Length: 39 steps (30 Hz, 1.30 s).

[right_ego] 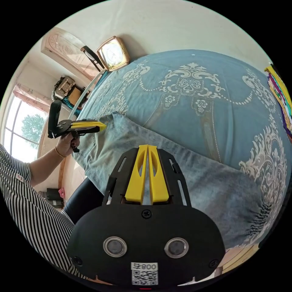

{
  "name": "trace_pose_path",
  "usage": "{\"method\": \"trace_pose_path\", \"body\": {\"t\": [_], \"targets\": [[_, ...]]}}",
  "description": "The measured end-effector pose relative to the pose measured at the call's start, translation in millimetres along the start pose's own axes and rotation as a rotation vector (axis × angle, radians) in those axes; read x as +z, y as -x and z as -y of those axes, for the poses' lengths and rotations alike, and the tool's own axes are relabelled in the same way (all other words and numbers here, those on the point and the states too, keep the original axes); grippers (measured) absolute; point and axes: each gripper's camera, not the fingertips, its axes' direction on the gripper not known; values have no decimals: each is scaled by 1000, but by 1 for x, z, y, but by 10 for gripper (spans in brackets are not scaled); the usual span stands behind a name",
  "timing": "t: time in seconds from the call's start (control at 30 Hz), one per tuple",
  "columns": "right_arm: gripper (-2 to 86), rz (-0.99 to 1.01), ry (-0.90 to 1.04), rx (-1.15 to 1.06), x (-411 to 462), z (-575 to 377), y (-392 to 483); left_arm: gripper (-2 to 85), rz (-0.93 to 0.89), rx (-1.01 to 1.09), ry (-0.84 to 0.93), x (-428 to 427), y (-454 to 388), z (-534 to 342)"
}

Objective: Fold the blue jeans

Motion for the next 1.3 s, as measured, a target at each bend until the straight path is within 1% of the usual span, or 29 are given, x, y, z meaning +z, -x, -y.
{"method": "trace_pose_path", "body": {"t": [0.1, 0.2, 0.23, 0.27, 0.33, 0.4, 0.53, 0.6, 0.7, 0.73, 0.83, 0.87, 0.93, 0.97, 1.07, 1.13, 1.23, 1.3], "targets": [[1, -36, 35, 67, -12, -36, -14, 2, -71, -16, 52, 33, -14, -28], [1, -65, 86, 124, -16, -66, -26, 2, -18, -3, 136, 75, -27, -46], [1, -106, 125, 134, -12, -76, -31, 2, -8, -11, 112, 85, -27, -51], [1, -130, 154, 141, -7, -81, -34, 2, -22, -29, 126, 95, -23, -53], [1, -89, 116, 157, -6, -96, -48, 1, -44, -64, 151, 109, -18, -55], [1, -59, 128, 196, -10, -99, -58, 1, 3, -76, 145, 115, -21, -58], [1, -125, 46, 175, -39, -122, -56, 1, -11, -37, 84, 128, -45, -74], [1, -138, 48, 193, -42, -138, -63, 1, -9, -30, 109, 149, -55, -83], [2, -133, 69, 246, -37, -165, -83, 2, -8, -30, 231, 208, -65, -97], [2, -114, 52, 253, -34, -174, -92, 2, 2, -36, 190, 220, -66, -103], [3, -37, 26, 311, -42, -188, -113, 2, -23, -69, 230, 247, -61, -105], [3, -39, 14, 317, -46, -191, -116, 2, -4, -64, 233, 254, -63, -105], [5, -27, -62, 340, -65, -211, -133, 3, -7, -43, 208, 264, -71, -104], [6, -20, -85, 356, -70, -217, -139, 4, -38, -29, 189, 273, -77, -100], [17, 13, -238, 518, -101, -262, -184, 8, -119, 37, 141, 302, -103, -81], [31, 77, -376, 678, -121, -301, -228, 14, -165, 93, 129, 326, -123, -62], [52, 167, -484, 784, -133, -333, -272, 31, -249, 207, 125, 371, -163, -24], [70, 172, -505, 820, -136, -343, -290, 43, -293, 275, 123, 399, -188, 1]]}}
